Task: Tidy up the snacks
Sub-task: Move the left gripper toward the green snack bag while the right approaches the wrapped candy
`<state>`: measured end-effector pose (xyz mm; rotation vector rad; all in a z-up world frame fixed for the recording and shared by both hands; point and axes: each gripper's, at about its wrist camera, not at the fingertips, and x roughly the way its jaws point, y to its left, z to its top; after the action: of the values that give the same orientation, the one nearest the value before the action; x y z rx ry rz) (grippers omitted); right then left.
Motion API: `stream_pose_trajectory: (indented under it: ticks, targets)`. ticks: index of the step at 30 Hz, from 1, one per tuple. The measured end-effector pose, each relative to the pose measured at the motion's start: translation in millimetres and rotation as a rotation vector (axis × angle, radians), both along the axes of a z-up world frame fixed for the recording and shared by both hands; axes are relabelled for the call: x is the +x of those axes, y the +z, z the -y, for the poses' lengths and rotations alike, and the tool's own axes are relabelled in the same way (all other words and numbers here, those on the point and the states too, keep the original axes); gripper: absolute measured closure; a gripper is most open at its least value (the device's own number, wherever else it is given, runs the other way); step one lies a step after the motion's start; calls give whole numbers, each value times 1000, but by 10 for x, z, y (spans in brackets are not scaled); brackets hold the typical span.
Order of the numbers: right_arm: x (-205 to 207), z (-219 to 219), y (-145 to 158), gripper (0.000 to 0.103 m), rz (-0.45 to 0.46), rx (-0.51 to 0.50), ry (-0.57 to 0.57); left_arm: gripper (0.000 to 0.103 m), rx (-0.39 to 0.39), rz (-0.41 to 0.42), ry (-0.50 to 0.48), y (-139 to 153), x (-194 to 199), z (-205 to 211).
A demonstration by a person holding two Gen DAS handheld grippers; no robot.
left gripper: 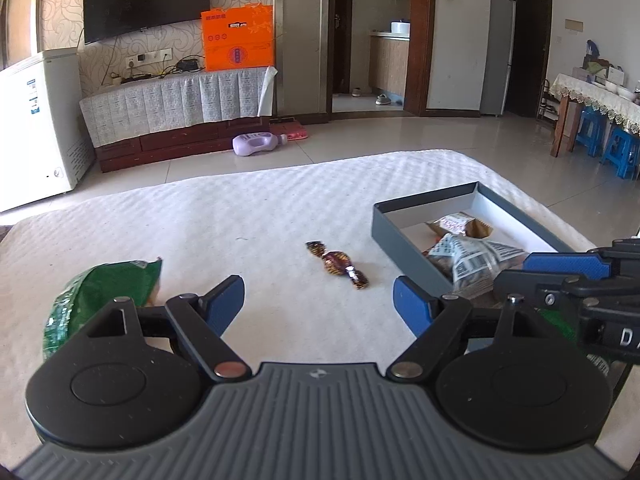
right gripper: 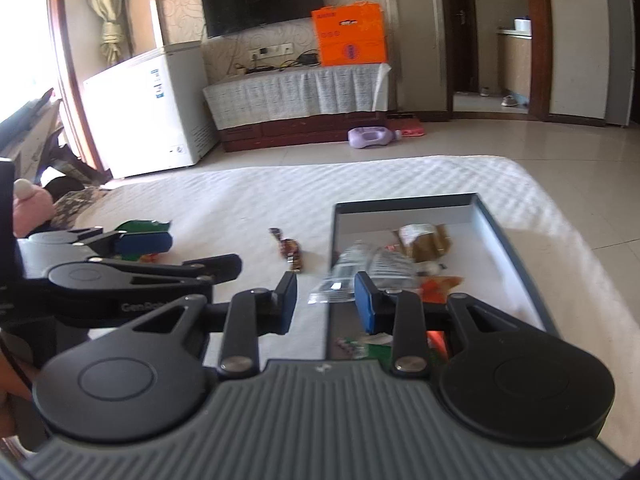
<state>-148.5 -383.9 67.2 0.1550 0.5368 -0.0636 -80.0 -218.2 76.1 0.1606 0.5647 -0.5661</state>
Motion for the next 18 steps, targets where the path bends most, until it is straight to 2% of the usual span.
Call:
stream_pose_trajectory:
  ticks: [7, 15, 18]
  targets:
    - [171, -320, -54, 69, -18, -10, 70, 14, 15, 5, 32, -16, 49, -285]
    - [321, -529, -126, 67, -30, -4, 98, 13, 20, -3, 75, -10, 121, -528]
    - [354, -564, -142, 61, -40, -4, 102, 13, 2, -11, 98, 17, 174, -619]
